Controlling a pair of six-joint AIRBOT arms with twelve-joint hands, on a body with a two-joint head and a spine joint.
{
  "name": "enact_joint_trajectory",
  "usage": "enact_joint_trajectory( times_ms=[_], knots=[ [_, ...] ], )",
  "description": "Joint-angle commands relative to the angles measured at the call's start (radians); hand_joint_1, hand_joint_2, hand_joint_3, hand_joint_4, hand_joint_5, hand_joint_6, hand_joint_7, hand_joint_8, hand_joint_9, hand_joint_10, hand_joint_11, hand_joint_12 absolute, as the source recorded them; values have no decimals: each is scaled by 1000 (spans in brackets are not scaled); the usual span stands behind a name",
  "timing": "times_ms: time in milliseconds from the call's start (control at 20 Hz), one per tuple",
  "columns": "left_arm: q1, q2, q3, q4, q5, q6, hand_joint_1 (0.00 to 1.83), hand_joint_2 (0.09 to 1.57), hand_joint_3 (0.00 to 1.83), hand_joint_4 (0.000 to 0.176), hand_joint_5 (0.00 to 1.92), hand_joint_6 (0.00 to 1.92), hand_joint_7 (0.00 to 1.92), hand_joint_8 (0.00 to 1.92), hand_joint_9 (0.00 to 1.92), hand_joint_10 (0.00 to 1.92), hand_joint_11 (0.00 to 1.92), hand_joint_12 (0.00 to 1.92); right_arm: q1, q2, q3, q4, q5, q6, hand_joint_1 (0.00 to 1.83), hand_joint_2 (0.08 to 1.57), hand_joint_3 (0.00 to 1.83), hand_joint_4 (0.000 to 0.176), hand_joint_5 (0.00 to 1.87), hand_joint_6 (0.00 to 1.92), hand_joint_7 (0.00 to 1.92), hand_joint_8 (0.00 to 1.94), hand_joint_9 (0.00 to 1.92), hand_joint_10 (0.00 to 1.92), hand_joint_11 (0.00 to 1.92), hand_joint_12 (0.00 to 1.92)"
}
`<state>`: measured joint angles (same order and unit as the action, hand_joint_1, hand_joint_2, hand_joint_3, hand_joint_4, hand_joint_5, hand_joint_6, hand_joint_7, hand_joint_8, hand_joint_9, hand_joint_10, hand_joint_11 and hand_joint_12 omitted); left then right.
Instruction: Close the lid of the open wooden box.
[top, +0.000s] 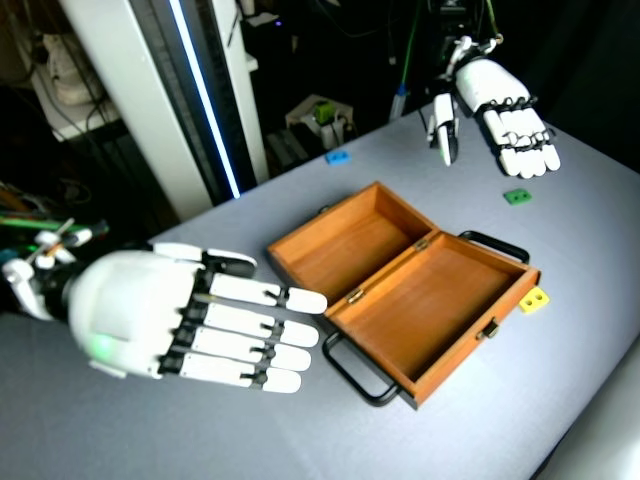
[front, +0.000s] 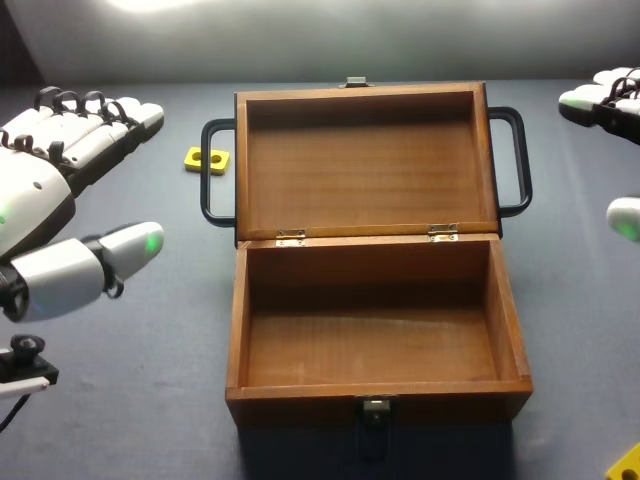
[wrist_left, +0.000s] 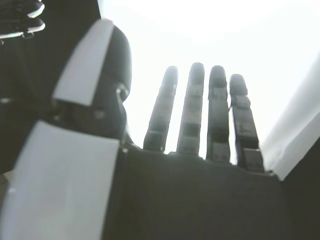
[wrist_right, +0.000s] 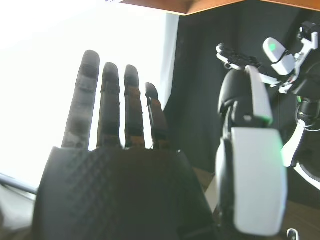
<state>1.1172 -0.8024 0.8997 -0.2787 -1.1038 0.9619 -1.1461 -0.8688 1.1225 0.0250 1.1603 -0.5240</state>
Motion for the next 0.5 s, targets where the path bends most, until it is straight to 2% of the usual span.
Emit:
enact_joint_trajectory(
  times_ms=[0,200,300,450],
  knots=[
    [-11,-6,8,2,-107,-3,0,1403,8,0,17,1,44,3,59,11,0,244,6,-3,8,27,109,6,228,1421,11,0,189,3,162,2,92,3,61,58],
    [-11,-6,9,1,-99,-3,0,1378,0,0,14,2,62,11,69,9,0,159,6,-8,12,27,102,6,177,1452,5,0,163,0,159,1,83,0,70,26],
    [-11,-6,10,0,-96,-3,0,1351,0,0,1,0,30,2,20,3,0,27,6,-8,14,27,96,6,168,1457,5,0,164,3,160,3,86,3,78,26],
    [-29,-20,36,-8,-53,-3,0,1329,0,0,0,0,0,0,0,0,0,0,18,-16,37,27,54,6,174,1471,8,0,168,4,155,3,78,3,77,23]
  ],
)
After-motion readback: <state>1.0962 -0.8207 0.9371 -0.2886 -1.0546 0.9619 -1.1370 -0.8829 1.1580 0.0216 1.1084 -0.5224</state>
